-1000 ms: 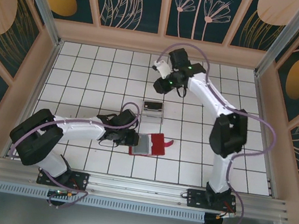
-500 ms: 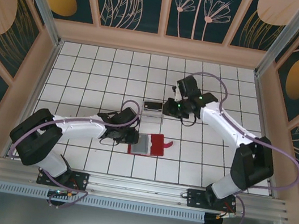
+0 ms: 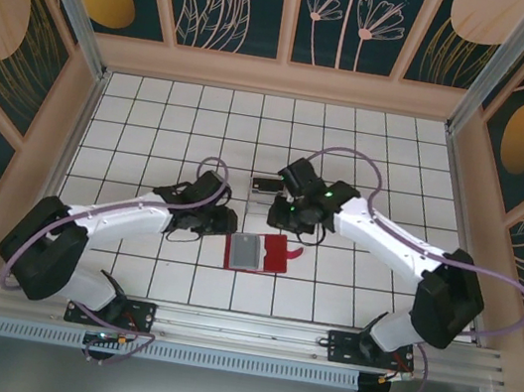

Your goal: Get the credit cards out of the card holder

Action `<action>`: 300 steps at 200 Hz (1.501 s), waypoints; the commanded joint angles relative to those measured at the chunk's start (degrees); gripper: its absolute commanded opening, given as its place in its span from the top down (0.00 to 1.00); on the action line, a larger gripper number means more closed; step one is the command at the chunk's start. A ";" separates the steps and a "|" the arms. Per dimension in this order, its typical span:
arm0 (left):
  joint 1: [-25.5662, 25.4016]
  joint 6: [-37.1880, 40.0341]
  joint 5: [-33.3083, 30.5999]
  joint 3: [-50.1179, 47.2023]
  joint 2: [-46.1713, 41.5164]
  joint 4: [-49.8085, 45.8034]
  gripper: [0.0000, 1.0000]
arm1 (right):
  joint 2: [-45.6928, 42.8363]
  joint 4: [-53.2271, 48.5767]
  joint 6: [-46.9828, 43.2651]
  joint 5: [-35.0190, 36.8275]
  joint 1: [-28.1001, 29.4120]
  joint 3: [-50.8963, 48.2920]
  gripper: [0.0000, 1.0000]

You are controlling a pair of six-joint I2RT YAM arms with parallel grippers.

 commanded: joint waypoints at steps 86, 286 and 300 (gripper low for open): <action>11.72 4.09 3.32 -9.51 -6.33 -1.53 0.59 | 22.30 -9.53 4.52 6.02 13.38 14.89 0.66; 12.35 5.73 4.86 -9.86 -6.77 -1.57 0.60 | 30.18 -12.24 4.61 7.15 15.07 15.04 0.61; 12.35 5.71 4.92 -9.74 -6.77 -1.63 0.61 | 30.30 -12.33 4.69 7.50 15.08 15.04 0.65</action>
